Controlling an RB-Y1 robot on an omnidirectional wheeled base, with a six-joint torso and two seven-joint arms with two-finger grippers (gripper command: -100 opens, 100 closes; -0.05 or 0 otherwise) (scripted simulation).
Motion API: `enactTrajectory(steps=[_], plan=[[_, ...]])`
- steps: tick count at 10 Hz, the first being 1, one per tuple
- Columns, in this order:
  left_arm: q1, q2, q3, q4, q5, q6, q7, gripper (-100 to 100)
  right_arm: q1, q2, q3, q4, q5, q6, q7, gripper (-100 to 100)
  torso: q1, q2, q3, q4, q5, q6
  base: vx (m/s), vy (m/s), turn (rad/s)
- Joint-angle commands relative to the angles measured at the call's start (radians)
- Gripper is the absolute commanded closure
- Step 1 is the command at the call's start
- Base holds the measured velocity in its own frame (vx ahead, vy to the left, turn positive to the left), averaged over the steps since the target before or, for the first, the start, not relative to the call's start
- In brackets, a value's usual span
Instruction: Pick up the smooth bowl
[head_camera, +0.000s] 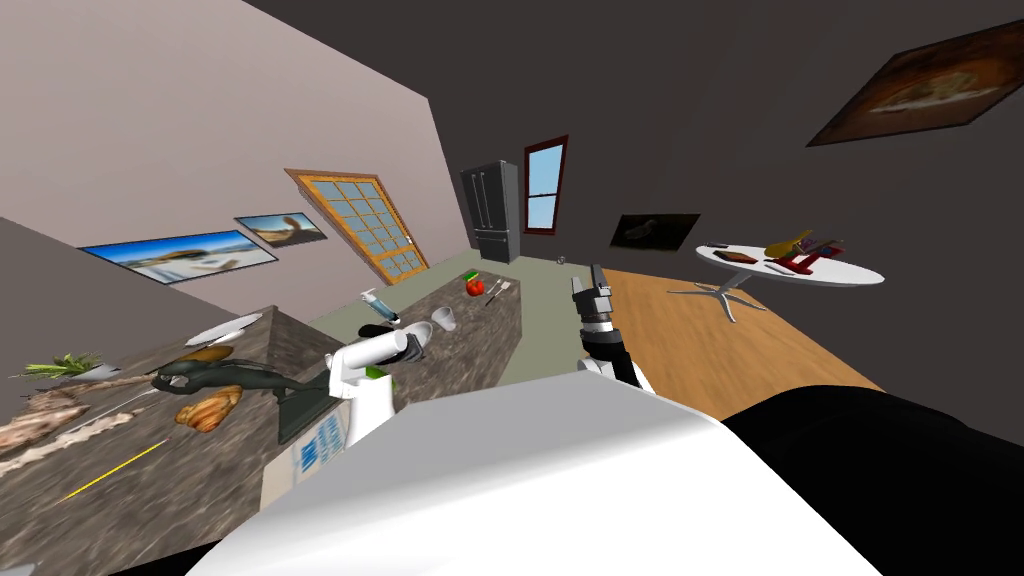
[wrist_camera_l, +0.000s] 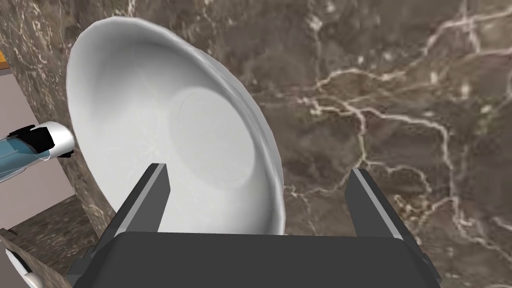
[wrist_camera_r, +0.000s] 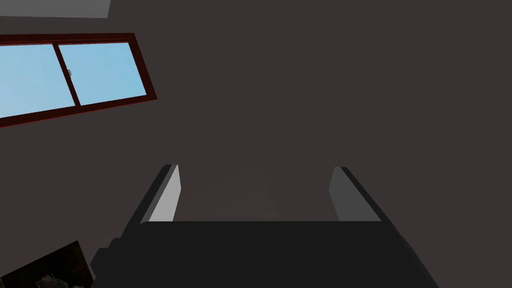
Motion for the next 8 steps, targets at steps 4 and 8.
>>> enactTrajectory(steps=[4,8], plan=[[-0.069,0.024,0.022,0.125,-0.034,-0.052,0.036,-100,0.0,0.0,0.0,0.0,0.0,0.0,0.0,0,-0.002,-0.001,-0.001,0.0,0.0,0.0,-0.083,0.013,-0.12],[-0.128,0.046,0.042,0.237,-0.06,-0.097,0.064,-100,0.0,0.0,0.0,0.0,0.0,0.0,0.0,0,-0.001,-0.001,-0.001,0.0,0.0,0.0,-0.079,0.01,-0.129]])
